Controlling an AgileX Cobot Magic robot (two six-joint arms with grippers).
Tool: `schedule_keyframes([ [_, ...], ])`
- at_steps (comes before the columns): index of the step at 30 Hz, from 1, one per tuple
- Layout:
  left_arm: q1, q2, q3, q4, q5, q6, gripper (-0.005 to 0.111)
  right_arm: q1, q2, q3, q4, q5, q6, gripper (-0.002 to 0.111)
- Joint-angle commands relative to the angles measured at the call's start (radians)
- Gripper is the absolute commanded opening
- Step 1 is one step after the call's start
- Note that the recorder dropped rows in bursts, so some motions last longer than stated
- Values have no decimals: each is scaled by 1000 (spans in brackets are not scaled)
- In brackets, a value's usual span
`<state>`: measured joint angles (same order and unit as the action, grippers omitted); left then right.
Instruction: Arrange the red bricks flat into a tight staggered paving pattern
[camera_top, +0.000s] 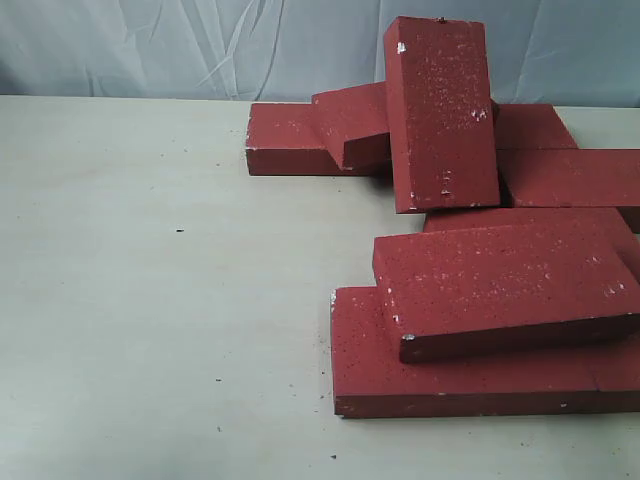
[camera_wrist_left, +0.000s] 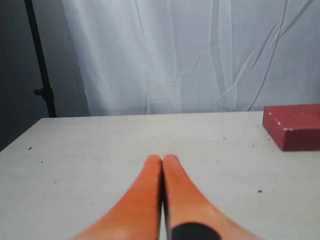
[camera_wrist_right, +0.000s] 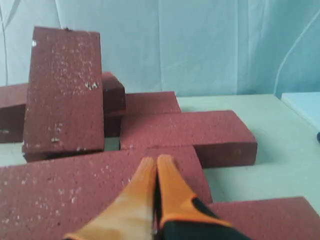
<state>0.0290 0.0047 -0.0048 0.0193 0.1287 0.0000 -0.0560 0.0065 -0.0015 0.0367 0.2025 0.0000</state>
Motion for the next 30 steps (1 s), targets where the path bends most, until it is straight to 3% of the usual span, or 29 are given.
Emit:
schedule_keyframes([
  [1, -1, -5, 5, -131, -55, 0, 0, -3, -7, 1, 20, -116, 0, -1],
  [9, -1, -5, 5, -191, -81, 0, 0, -3, -7, 1, 192, -263, 0, -1],
  [14, -1, -5, 5, -390, -197, 0, 0, -3, -7, 1, 268, -351, 21, -1],
  [20, -1, -5, -2, -397, -319, -58, 0, -3, -7, -78, 249, -363, 76, -1],
  [30, -1, 201, -231, -453, -424, -147, 0, -3, 165, -293, 250, -486, 134, -1],
])
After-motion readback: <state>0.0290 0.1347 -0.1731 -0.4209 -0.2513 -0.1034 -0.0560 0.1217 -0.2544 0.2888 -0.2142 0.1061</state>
